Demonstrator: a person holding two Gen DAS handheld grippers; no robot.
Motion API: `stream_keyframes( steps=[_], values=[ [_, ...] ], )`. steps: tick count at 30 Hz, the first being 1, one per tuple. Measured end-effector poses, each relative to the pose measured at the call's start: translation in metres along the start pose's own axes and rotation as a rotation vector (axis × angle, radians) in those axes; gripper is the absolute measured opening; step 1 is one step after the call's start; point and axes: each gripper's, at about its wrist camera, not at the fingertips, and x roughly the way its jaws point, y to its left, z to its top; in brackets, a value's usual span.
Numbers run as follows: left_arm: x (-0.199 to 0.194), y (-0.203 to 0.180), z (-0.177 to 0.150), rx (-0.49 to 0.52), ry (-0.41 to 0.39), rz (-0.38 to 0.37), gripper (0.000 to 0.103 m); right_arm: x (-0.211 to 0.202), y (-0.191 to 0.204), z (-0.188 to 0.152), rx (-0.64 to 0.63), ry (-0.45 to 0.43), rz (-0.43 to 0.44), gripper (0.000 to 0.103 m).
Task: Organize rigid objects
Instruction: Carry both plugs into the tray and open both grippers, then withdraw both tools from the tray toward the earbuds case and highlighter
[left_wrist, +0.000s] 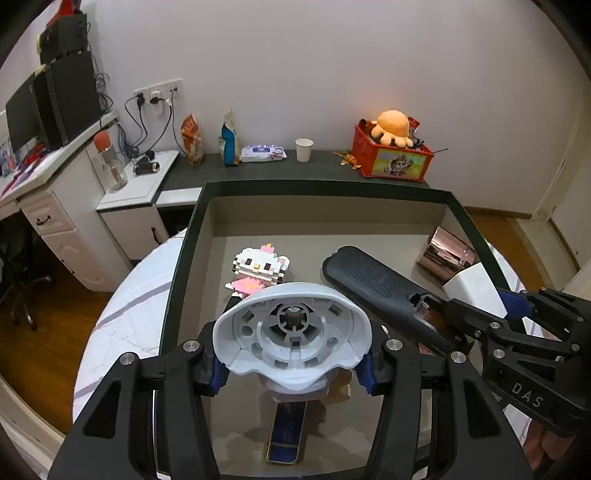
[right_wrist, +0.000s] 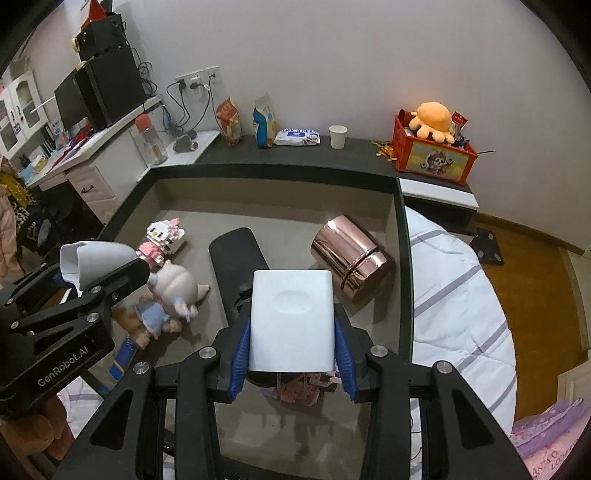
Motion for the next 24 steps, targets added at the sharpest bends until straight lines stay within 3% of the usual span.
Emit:
stream_keyframes(
  steps=[2,4,5,7,11,15,24],
  values=[
    [0.001,-0.001,0.000,0.006,0.006,0.016,0.063,0.001,0.000,0.000,0.002,0.003,-0.004,0.041],
    [0.000,-0.002,-0.001,0.015,0.002,0.042,0.090,-0.001,-0.002,-0.001,0.009,-0.011,0.000,0.051],
    [-0.002,-0.004,-0.002,0.024,-0.010,0.063,0.093,-0.003,-0.002,-0.001,0.007,-0.018,0.001,0.055],
    [-0.006,-0.005,-0.002,0.034,-0.023,0.072,0.095,-0.009,-0.002,-0.001,0.002,-0.036,-0.002,0.066],
    [-0.018,-0.001,-0.003,0.017,-0.030,0.081,0.097,-0.023,-0.001,-0.003,0.002,-0.068,-0.014,0.078],
    [-0.040,0.003,-0.010,-0.004,-0.063,0.086,0.102,-0.042,-0.001,-0.009,0.004,-0.101,-0.015,0.079],
    [-0.101,0.006,-0.043,-0.031,-0.096,0.110,0.103,-0.096,-0.001,-0.042,0.032,-0.165,0.020,0.080]
  ],
)
